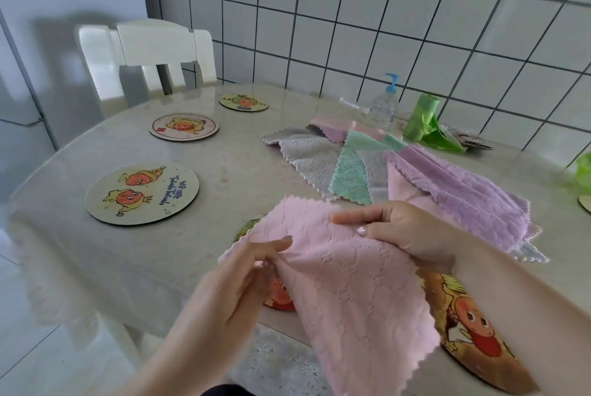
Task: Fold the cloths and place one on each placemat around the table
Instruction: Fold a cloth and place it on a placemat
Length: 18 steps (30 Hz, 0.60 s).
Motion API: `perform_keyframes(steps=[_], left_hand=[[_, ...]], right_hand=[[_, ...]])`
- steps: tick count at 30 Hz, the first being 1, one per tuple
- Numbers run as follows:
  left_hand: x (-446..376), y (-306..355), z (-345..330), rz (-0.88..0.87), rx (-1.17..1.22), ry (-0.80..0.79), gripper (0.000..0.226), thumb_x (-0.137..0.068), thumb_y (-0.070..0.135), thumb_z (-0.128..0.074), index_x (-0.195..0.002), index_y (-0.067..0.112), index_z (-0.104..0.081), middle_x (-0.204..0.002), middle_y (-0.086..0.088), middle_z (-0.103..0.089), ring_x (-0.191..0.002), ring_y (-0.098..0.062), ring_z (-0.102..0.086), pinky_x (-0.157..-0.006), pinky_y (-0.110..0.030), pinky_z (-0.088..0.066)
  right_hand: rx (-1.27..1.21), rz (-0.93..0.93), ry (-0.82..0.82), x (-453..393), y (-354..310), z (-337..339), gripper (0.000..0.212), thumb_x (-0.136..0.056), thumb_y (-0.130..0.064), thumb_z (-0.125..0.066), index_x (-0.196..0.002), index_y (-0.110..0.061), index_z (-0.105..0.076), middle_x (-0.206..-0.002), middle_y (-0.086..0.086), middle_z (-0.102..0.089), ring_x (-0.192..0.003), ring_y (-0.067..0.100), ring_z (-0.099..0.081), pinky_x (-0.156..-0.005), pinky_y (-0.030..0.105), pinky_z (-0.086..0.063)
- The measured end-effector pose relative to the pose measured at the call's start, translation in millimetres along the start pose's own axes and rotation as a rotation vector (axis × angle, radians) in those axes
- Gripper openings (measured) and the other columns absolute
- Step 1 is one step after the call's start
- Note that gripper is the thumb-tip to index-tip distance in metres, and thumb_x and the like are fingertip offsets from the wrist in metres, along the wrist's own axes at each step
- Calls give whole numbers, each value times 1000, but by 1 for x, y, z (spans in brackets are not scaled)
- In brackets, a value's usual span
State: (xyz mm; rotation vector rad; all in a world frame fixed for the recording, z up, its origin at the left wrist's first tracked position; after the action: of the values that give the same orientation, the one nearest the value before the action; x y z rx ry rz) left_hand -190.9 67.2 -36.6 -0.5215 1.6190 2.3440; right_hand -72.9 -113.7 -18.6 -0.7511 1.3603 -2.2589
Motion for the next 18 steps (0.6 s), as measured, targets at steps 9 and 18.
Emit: perform_keyframes(steps=[9,18], left_hand=[[-42,-29,24,-105,-216,-290,12,-92,36,-39,-90,38,-51,-142,37,-28,-138,9,-15,-108,-7,-15],[-44,-70,22,-53,-582,-444,48,-77,47,-31,-124,53,-31,-145,29,-16,-135,17,4,-117,-22,-6]], right_hand=[[-177,125,113,-4,10,-14,43,-92,3,-46,-127,-20,-54,-129,-8,-57,-111,-2,-57,-93,18,-47],[109,117,206,-10,38,-13,48,-96,-9,-43,-127,-45,-48,-146,-12,-38,-132,14,-40,-110,30,-33]])
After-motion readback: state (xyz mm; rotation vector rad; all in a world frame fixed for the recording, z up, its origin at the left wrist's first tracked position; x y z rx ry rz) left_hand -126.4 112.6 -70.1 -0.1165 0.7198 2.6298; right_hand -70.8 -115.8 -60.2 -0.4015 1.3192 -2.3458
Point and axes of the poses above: each hand's wrist, its own x-axis away from the middle knuckle, its own z-axis out of the back of the hand, y = z × x, the point moved 7 cm from there along -x, towards the middle knuckle
